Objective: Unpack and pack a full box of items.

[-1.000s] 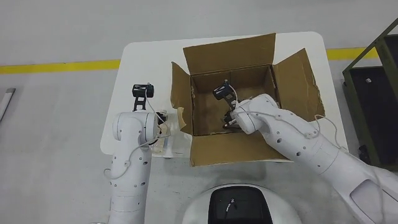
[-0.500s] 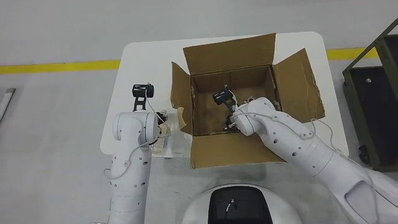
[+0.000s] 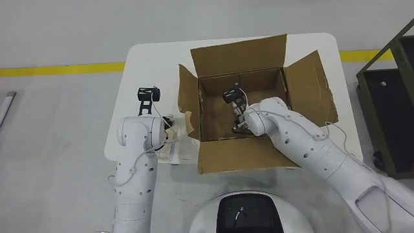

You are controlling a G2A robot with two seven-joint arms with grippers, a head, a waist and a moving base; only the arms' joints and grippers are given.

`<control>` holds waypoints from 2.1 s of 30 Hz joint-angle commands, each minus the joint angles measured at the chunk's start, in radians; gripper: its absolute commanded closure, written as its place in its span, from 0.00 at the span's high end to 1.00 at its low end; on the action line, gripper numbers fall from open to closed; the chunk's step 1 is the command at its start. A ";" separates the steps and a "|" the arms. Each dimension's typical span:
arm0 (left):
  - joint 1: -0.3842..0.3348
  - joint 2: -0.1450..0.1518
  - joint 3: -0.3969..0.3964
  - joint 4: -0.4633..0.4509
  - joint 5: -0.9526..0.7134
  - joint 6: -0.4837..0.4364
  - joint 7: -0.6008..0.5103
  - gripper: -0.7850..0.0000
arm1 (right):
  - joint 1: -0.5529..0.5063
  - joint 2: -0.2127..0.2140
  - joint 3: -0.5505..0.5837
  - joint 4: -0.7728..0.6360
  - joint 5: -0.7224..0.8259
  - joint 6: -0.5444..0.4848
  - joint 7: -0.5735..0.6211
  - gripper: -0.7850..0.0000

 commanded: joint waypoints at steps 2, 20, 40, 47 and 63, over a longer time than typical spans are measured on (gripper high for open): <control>0.000 0.000 0.000 0.000 0.000 0.000 0.000 1.00 | -0.001 0.015 0.068 -0.076 0.001 -0.026 -0.012 0.00; 0.000 0.000 0.000 0.000 0.000 0.000 0.000 1.00 | -0.230 0.119 0.595 -0.644 0.107 -0.220 -0.093 0.00; 0.000 0.000 0.000 0.000 0.000 0.000 0.000 1.00 | -0.309 0.135 0.667 -0.692 0.050 -0.258 -0.182 0.00; 0.000 0.000 0.000 0.000 0.000 0.000 0.000 1.00 | -0.373 0.166 0.899 -0.837 -0.007 -0.261 -0.073 0.00; 0.000 0.000 0.000 0.000 0.000 0.000 0.000 1.00 | -0.829 0.208 1.255 -0.998 -0.040 -0.382 0.337 0.00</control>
